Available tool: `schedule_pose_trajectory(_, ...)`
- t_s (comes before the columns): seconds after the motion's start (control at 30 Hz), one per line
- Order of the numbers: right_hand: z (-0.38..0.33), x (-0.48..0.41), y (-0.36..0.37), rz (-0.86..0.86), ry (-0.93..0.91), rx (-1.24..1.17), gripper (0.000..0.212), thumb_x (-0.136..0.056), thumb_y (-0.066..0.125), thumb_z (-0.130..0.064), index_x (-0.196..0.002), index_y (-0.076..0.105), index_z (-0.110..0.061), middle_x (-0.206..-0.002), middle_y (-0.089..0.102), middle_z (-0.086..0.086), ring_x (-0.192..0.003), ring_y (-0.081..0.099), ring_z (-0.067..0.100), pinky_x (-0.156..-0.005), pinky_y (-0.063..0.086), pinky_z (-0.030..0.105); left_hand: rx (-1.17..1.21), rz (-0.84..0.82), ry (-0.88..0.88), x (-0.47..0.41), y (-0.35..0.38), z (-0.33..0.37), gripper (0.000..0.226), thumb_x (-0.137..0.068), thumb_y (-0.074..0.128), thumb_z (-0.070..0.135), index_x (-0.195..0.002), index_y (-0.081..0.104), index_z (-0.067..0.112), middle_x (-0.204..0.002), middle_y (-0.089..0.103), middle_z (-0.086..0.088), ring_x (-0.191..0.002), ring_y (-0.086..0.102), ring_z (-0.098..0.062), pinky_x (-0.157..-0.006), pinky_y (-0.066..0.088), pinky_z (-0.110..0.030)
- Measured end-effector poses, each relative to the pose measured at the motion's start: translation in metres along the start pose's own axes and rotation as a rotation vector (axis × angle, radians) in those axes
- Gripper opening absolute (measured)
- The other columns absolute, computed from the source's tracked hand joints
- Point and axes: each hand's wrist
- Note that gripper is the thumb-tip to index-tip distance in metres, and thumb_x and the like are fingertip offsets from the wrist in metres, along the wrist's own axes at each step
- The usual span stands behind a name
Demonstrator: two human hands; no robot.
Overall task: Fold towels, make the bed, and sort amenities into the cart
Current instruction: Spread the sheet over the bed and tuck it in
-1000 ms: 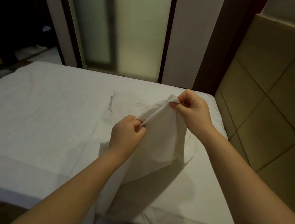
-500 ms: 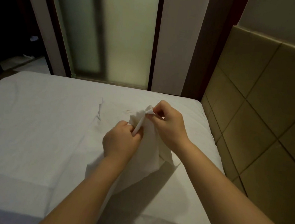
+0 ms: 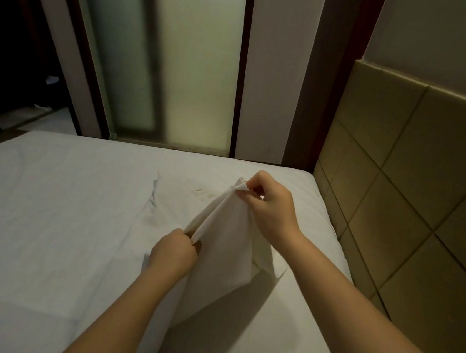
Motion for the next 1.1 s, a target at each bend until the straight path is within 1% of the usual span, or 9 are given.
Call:
schedule_pose_trajectory(0.2,0.001,-0.007,-0.013,0.063,0.097,-0.041,0.022,-0.09,0.064,-0.021,-0.072,0.051,-0.021,-0.074,0.054,-0.006,-0.068,0.047,0.008,-0.065,0.044,0.025,-0.079,0.052,-0.061,-0.008,-0.006,-0.028,0.024,-0.096,0.042,0.035,-0.094,0.055,0.016,-0.072,0.051,0.002,-0.062,0.051,-0.015,-0.055,0.039,-0.025)
schedule_pose_trajectory(0.4,0.003,-0.01,-0.014,0.11,0.093,-0.063,0.02,-0.089,0.065,-0.021,-0.075,0.052,-0.017,-0.072,0.053,-0.003,-0.068,0.047,0.01,-0.063,0.043,0.024,-0.11,0.206,-0.016,-0.003,-0.016,-0.029,0.021,-0.093,0.049,0.031,-0.089,0.062,0.015,-0.07,0.054,0.002,-0.058,0.05,-0.013,-0.05,0.036,-0.023)
schedule_pose_trajectory(0.47,0.005,-0.012,-0.017,0.142,0.099,-0.05,0.02,-0.09,0.064,-0.021,-0.076,0.051,-0.015,-0.071,0.05,-0.003,-0.066,0.045,0.01,-0.061,0.04,0.02,-0.13,0.247,0.033,0.001,-0.021,-0.029,0.022,-0.09,0.051,0.031,-0.087,0.066,0.016,-0.07,0.057,0.002,-0.061,0.054,-0.015,-0.051,0.04,-0.023)
schedule_pose_trajectory(0.57,0.009,-0.017,-0.018,0.187,0.123,-0.039,0.019,-0.091,0.062,-0.022,-0.083,0.053,-0.007,-0.073,0.051,-0.001,-0.066,0.045,0.01,-0.062,0.041,0.023,-0.15,0.291,0.096,0.008,-0.026,-0.026,0.025,-0.09,0.05,0.032,-0.085,0.069,0.017,-0.072,0.061,0.001,-0.066,0.057,-0.018,-0.057,0.045,-0.024)
schedule_pose_trajectory(0.67,0.009,-0.022,-0.013,0.223,0.142,-0.049,0.019,-0.092,0.06,-0.023,-0.087,0.053,-0.007,-0.076,0.053,-0.001,-0.068,0.048,0.011,-0.064,0.044,0.024,-0.178,0.269,0.157,0.019,-0.015,-0.019,0.031,-0.094,0.047,0.036,-0.091,0.072,0.018,-0.083,0.066,-0.001,-0.072,0.058,-0.02,-0.061,0.043,-0.025)
schedule_pose_trajectory(0.87,0.012,-0.022,-0.006,0.245,0.157,-0.055,0.015,-0.094,0.058,-0.023,-0.087,0.052,-0.011,-0.078,0.053,-0.006,-0.072,0.05,0.009,-0.063,0.043,0.018,-0.022,0.293,0.222,0.034,0.0,-0.031,0.044,-0.1,0.036,0.038,-0.099,0.071,0.011,-0.091,0.065,-0.004,-0.077,0.058,-0.021,-0.07,0.047,-0.029)
schedule_pose_trajectory(0.93,0.014,-0.023,-0.006,0.255,0.163,-0.048,0.015,-0.094,0.058,-0.023,-0.088,0.052,-0.012,-0.078,0.053,-0.007,-0.071,0.05,0.008,-0.062,0.043,0.017,0.019,0.332,0.308,0.039,-0.003,-0.035,0.054,-0.095,0.031,0.044,-0.093,0.073,0.01,-0.085,0.066,-0.006,-0.076,0.06,-0.025,-0.068,0.047,-0.033)
schedule_pose_trajectory(1.03,0.019,-0.025,-0.009,0.276,0.192,-0.053,0.014,-0.094,0.058,-0.022,-0.087,0.051,-0.011,-0.076,0.051,-0.007,-0.068,0.047,0.007,-0.061,0.04,0.018,0.077,0.323,0.465,0.048,-0.011,-0.037,0.058,-0.086,0.034,0.052,-0.07,0.07,0.01,-0.063,0.058,-0.004,-0.062,0.055,-0.024,-0.056,0.035,-0.029)
schedule_pose_trajectory(1.1,0.02,-0.024,-0.011,0.282,0.204,-0.073,0.013,-0.094,0.057,-0.022,-0.087,0.051,-0.012,-0.076,0.05,-0.008,-0.069,0.047,0.007,-0.062,0.04,0.018,0.224,0.22,0.416,0.048,-0.015,-0.036,0.055,-0.087,0.039,0.052,-0.061,0.062,0.009,-0.06,0.054,-0.006,-0.06,0.05,-0.021,-0.057,0.033,-0.032)
Point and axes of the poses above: each hand's wrist, its own x-axis away from the middle knuckle, its own y-axis out of the palm, z = x × y
